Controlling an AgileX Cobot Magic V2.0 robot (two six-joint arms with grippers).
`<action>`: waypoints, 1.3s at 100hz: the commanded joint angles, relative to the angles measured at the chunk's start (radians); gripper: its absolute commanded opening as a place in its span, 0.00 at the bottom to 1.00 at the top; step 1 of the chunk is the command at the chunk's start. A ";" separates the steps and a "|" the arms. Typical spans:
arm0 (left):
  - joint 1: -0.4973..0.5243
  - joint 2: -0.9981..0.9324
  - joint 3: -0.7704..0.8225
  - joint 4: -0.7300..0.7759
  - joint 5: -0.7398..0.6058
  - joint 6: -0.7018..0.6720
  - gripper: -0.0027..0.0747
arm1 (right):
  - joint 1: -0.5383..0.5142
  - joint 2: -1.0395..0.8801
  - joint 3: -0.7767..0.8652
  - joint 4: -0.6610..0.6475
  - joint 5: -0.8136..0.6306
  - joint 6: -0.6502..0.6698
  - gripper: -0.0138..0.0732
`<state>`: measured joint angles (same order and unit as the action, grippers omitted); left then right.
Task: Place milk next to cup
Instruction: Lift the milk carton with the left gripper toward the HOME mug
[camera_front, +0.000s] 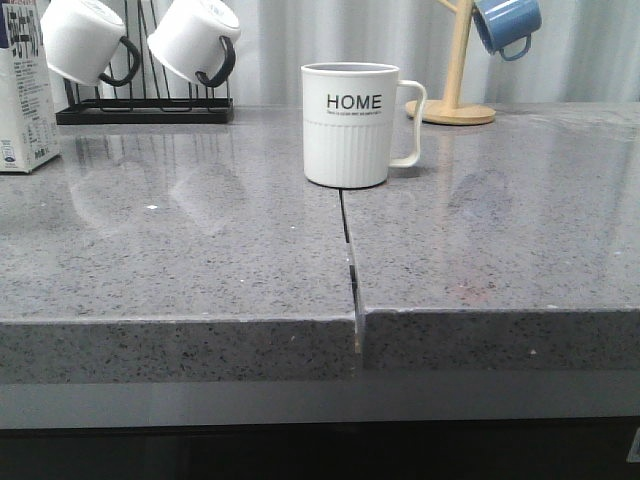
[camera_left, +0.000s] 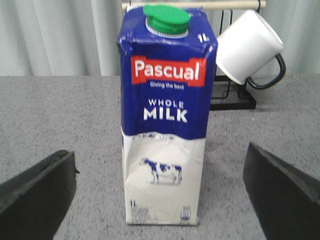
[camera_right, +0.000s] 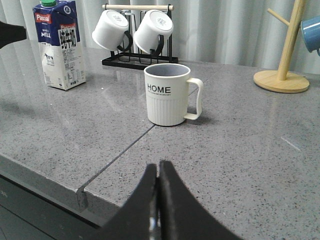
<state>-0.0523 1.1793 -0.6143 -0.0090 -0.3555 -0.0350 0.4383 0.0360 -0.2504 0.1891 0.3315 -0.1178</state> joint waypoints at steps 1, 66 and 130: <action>0.006 0.018 -0.059 -0.011 -0.095 -0.013 0.86 | -0.002 0.009 -0.026 -0.008 -0.085 -0.006 0.08; 0.004 0.275 -0.267 0.009 -0.104 -0.037 0.86 | -0.002 0.009 -0.026 -0.008 -0.085 -0.006 0.08; 0.002 0.437 -0.329 0.009 -0.352 -0.037 0.42 | -0.002 0.009 -0.026 -0.008 -0.085 -0.006 0.08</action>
<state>-0.0523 1.6554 -0.9109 0.0000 -0.5994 -0.0627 0.4383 0.0360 -0.2504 0.1891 0.3293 -0.1178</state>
